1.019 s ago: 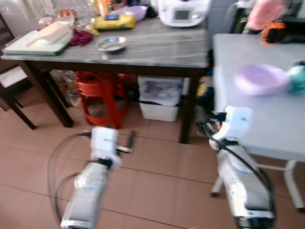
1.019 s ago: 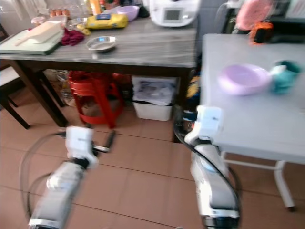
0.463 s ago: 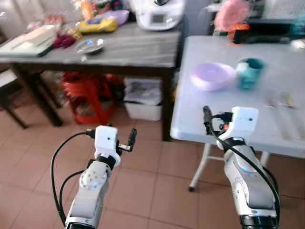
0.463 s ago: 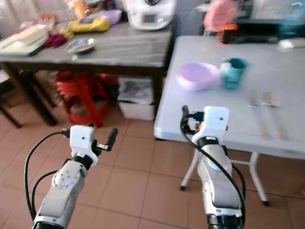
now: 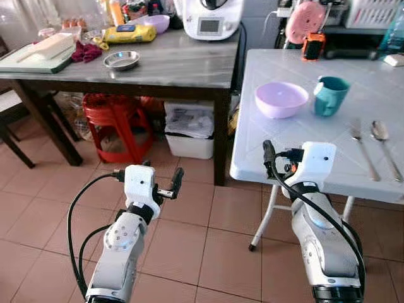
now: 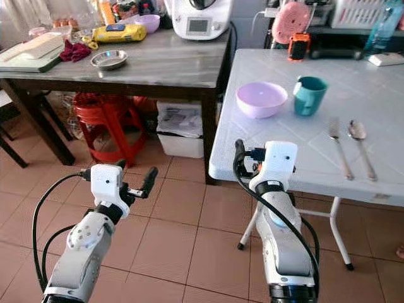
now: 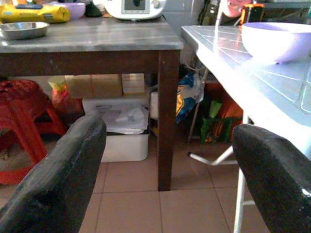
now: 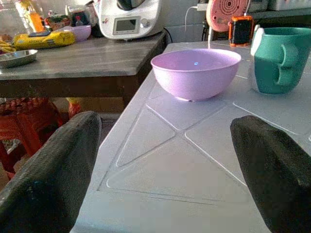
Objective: Setting the table
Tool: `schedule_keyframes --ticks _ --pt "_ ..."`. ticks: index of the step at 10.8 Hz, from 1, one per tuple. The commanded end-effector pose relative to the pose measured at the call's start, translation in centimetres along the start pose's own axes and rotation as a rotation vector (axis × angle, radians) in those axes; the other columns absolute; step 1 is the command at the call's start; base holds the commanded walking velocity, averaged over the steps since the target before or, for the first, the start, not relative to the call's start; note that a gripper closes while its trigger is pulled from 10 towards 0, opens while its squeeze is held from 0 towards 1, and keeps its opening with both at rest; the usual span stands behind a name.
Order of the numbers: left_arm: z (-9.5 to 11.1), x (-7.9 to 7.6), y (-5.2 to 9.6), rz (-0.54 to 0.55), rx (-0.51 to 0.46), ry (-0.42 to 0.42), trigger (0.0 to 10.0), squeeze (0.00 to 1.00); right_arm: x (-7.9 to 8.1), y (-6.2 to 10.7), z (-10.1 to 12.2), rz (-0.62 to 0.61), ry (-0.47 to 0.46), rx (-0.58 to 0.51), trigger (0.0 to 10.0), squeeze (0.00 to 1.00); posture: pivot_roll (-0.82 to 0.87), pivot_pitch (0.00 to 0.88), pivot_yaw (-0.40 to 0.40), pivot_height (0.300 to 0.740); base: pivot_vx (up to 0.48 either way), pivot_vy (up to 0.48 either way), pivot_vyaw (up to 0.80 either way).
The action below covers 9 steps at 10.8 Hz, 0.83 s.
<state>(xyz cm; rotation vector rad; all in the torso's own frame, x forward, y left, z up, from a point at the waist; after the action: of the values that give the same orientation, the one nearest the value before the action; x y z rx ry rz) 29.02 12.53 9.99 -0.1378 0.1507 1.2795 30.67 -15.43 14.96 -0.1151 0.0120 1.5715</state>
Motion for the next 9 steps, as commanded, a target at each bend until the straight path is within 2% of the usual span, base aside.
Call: schedule_keyframes --ticks 1,5,8,9 --pt "0.4 0.1 0.2 -0.004 -0.013 0.000 10.0 0.00 0.1 0.0 0.5 0.004 -0.001 -0.020 10.0 0.00 -0.04 0.075 0.072 0.740 0.247 0.000 0.00" --pt "0.2 -0.1 0.6 -0.041 -0.005 0.027 10.0 0.00 -0.9 0.9 0.9 -0.027 0.012 -0.068 10.0 0.00 -0.05 0.082 0.074 0.740 0.303 0.000 0.00" --pt "0.1 -0.3 0.6 -0.058 0.001 0.032 10.0 0.00 -0.7 1.2 0.8 -0.038 -0.014 -0.064 10.0 0.00 -0.05 0.085 0.078 0.740 0.335 0.000 0.00" --pt "0.1 -0.4 0.6 -0.064 0.003 0.033 10.0 0.00 -0.6 1.1 0.9 -0.035 -0.015 -0.063 10.0 0.00 -0.06 0.085 0.080 0.740 0.349 0.000 -0.69"
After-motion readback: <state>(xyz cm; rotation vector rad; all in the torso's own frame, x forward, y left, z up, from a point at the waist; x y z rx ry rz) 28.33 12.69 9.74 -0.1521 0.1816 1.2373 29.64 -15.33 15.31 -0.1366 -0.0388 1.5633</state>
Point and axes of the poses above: a point about 5 cm out from each wrist's last joint towards the gripper, its own y axis pointing back from the gripper into the wrist, its own z axis along the axis of the wrist's last joint, x = y × z, the point moved 1 cm from there along -y, pointing out of the wrist towards the gripper, and after that the axes turned 8 degrees about y, right-handed, at the moved point
